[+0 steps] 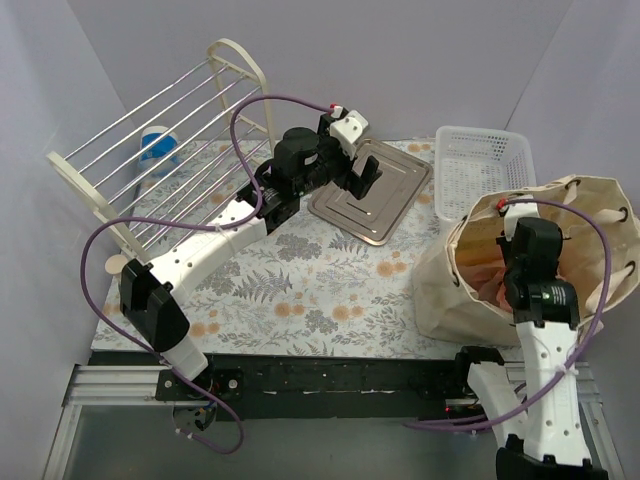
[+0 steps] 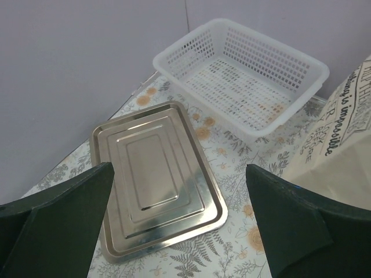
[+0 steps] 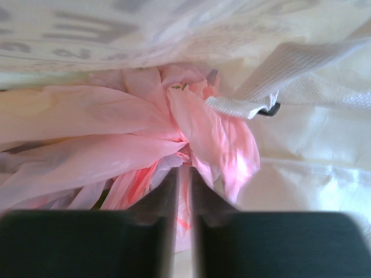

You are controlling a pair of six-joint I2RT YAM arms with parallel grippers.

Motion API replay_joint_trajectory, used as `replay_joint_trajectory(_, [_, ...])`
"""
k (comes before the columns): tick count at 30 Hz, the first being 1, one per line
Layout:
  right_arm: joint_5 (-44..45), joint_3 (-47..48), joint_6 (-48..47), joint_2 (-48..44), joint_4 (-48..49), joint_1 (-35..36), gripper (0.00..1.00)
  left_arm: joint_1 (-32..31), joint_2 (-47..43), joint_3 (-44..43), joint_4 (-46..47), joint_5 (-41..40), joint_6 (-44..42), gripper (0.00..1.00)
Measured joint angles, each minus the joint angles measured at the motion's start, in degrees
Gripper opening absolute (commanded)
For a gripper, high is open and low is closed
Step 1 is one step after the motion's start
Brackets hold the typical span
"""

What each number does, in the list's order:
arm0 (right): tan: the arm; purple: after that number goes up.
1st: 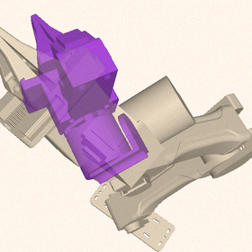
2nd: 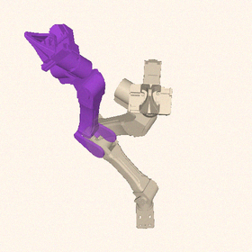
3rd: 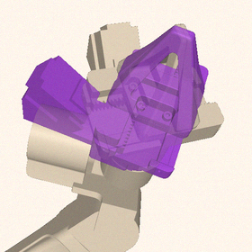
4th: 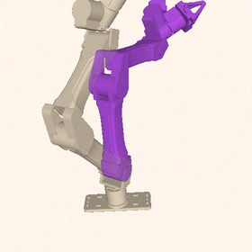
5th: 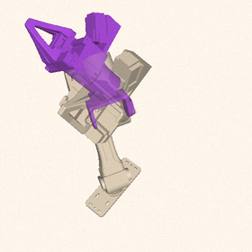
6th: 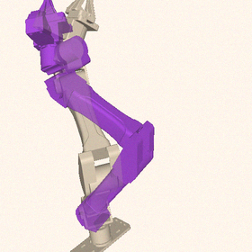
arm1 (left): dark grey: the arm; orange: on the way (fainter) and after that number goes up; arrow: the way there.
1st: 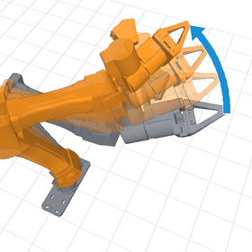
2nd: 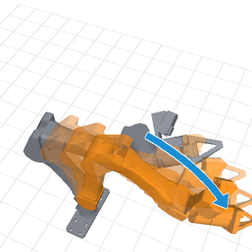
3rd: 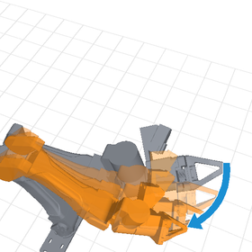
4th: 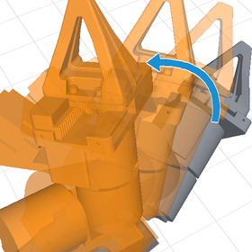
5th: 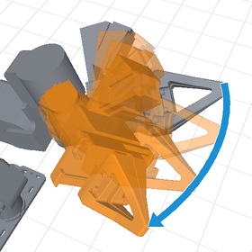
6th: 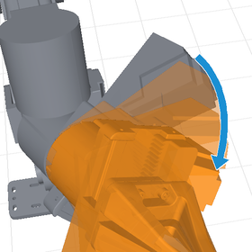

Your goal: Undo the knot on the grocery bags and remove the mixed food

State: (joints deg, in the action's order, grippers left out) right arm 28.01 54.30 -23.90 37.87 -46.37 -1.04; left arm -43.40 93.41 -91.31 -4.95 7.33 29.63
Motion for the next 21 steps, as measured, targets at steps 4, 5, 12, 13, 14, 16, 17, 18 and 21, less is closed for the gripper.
replay_joint_trajectory(4, [-1.2,0.9,3.1,8.8,-0.7,-5.0,0.98,0.2,-0.4,0.1,-1.7,2.1,0.2,0.98])
replay_joint_trajectory(5, [-1.8,0.9,3.4,10.7,-1.1,-7.0,0.98,0.2,-0.5,0.1,-2.0,2.5,0.3,0.98])
replay_joint_trajectory(12, [-7.9,-2.7,0.4,19.8,1.9,-24.6,0.99,1.2,-0.5,0.1,-4.2,5.4,0.9,0.98])
replay_joint_trajectory(13, [-9.5,-3.3,-0.3,20.8,2.7,-26.1,0.99,1.4,-0.5,0.1,-4.5,5.6,0.9,0.98])
replay_joint_trajectory(14, [-11.0,-4.0,-1.0,21.7,3.8,-27.1,0.95,1.4,-0.5,0.1,-4.9,5.8,0.8,0.98])
replay_joint_trajectory(16, [-14.5,-5.7,-3.1,22.2,6.4,-28.1,0.75,1.7,-0.5,0.1,-5.3,5.8,0.9,0.98])
replay_joint_trajectory(17, [-16.3,-6.6,-4.5,21.8,7.5,-28.3,0.67,1.7,-0.5,0.1,-5.4,5.8,0.9,0.98])
replay_joint_trajectory(18, [-18.5,-7.4,-5.8,21.3,8.2,-28.5,0.53,1.8,-0.5,0.1,-5.5,5.8,0.9,0.98])
replay_joint_trajectory(21, [-24.3,-8.7,-9.3,20.1,8.4,-28.6,0.2,1.8,-1.0,1.0,-5.6,5.8,0.9,0.98])
